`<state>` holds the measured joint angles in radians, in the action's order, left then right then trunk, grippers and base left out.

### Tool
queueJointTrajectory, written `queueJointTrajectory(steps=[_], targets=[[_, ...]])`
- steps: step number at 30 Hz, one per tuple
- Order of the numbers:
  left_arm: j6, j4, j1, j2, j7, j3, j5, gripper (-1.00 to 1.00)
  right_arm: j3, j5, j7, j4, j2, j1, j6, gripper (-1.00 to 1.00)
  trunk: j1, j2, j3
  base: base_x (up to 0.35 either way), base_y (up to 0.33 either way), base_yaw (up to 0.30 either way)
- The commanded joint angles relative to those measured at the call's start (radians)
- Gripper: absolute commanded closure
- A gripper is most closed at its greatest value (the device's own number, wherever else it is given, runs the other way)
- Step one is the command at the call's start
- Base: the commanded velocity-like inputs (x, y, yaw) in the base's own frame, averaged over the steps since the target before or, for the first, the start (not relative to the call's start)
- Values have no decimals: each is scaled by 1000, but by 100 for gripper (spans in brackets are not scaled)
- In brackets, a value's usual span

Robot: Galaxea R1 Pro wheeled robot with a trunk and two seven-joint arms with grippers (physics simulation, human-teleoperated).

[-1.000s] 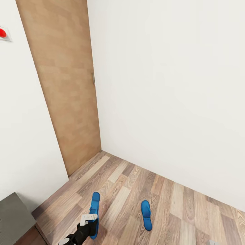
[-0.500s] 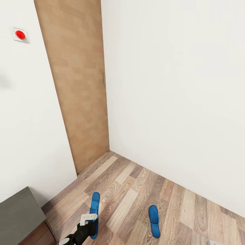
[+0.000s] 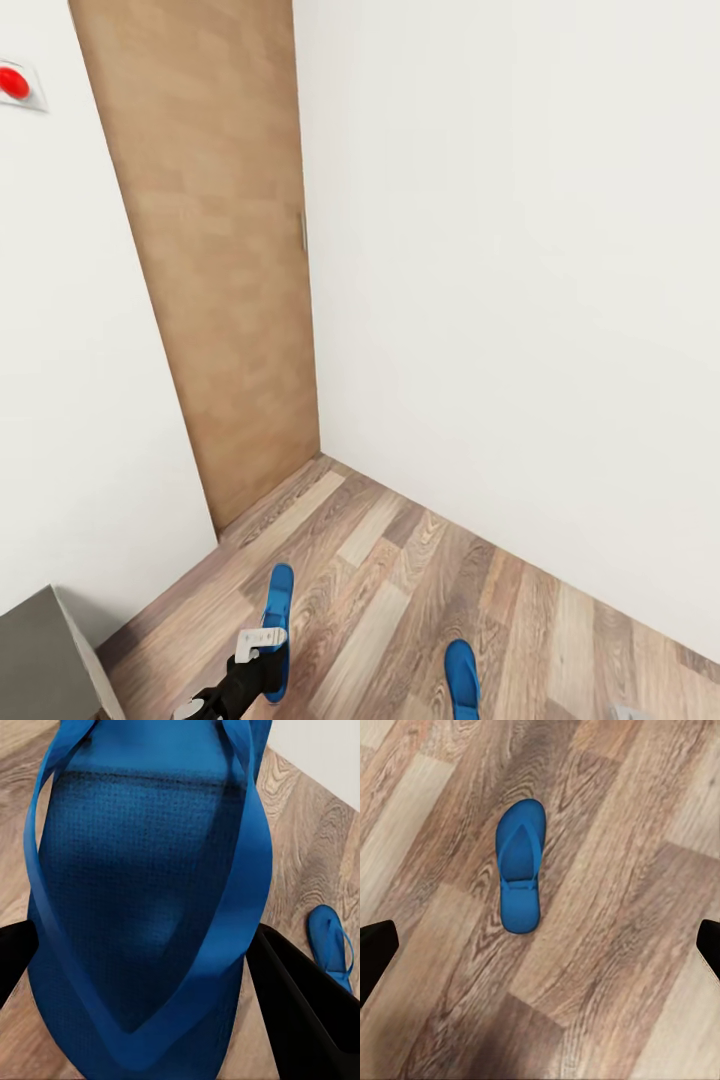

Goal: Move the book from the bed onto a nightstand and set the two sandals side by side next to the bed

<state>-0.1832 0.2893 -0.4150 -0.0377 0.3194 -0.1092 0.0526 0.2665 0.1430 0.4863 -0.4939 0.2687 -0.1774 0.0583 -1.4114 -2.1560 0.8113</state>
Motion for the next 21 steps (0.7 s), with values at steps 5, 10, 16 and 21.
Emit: queueJointTrajectory(steps=[5, 10, 16, 21], targets=[[1, -1, -1, -1, 9, -7, 6, 100, 3, 9, 6, 0, 0, 0, 6, -100, 0, 0, 1, 228, 0, 0], [1, -1, -1, -1, 9, -8, 6, 100, 3, 9, 6, 0, 0, 0, 6, -100, 0, 0, 1, 59, 4, 0], [1, -1, -1, -1, 9, -8, 6, 100, 3, 9, 6, 0, 0, -1, 6, -100, 0, 0, 1, 213, 110, 0], [1, -1, -1, -1, 9, -7, 5, 100, 3, 9, 6, 0, 0, -1, 6, -100, 0, 0, 1, 268, 99, 0]])
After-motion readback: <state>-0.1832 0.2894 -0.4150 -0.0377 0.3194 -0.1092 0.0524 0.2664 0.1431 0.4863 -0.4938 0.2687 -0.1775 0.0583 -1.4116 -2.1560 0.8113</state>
